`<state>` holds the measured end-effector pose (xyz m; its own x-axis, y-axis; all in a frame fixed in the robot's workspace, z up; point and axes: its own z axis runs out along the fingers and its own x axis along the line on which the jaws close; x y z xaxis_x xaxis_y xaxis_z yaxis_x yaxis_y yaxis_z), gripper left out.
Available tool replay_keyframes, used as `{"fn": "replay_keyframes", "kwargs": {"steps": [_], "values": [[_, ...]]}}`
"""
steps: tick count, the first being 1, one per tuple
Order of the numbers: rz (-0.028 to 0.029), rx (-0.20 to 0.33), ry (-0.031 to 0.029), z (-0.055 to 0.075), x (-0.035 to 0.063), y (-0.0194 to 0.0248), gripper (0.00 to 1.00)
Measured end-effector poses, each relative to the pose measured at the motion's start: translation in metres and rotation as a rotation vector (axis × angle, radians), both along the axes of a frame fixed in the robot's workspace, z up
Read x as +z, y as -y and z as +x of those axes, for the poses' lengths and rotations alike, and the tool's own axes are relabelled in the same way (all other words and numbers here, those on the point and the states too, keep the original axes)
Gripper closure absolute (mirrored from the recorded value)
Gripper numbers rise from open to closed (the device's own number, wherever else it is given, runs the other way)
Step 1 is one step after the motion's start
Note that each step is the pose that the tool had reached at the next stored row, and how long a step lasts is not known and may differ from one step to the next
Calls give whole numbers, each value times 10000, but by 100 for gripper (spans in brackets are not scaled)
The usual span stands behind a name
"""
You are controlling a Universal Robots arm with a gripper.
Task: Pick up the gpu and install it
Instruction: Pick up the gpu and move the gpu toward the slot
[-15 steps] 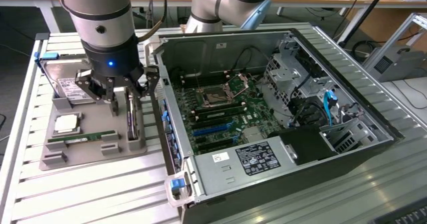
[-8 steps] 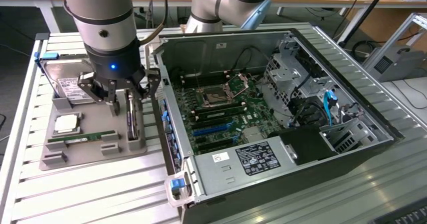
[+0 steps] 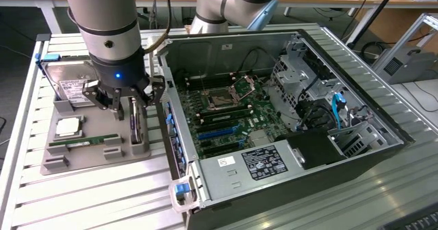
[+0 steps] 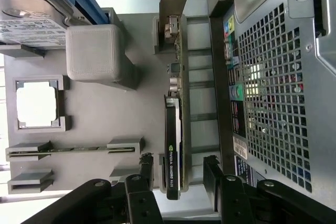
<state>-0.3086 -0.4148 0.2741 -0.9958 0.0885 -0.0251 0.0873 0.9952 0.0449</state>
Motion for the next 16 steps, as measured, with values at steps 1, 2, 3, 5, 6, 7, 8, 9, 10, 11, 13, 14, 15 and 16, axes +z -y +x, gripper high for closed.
{"fn": "replay_keyframes", "kwargs": {"steps": [1, 2, 3, 5, 6, 7, 8, 9, 10, 11, 13, 14, 15, 16], "values": [[0, 0, 0, 0, -2, -3, 49], [1, 0, 1, 1, -7, -13, 49], [1, 0, 1, 0, -11, -22, 49], [4, 0, 0, 0, -20, -49, 49], [7, -1, 1, 0, -24, -66, 49], [11, -1, 2, 0, -27, -82, 49], [25, 0, 1, 0, -34, -123, 49], [35, -1, 0, 0, -37, -145, 49], [45, 0, 0, 0, -43, -158, 49], [53, -1, 3, 0, -68, -170, 49], [56, 0, 2, 0, -133, -192, 49], [58, 0, 1, 0, -148, -198, 49], [58, 0, 0, 0, -152, -201, 49], [58, 0, 0, 0, -152, -201, 49]]}}
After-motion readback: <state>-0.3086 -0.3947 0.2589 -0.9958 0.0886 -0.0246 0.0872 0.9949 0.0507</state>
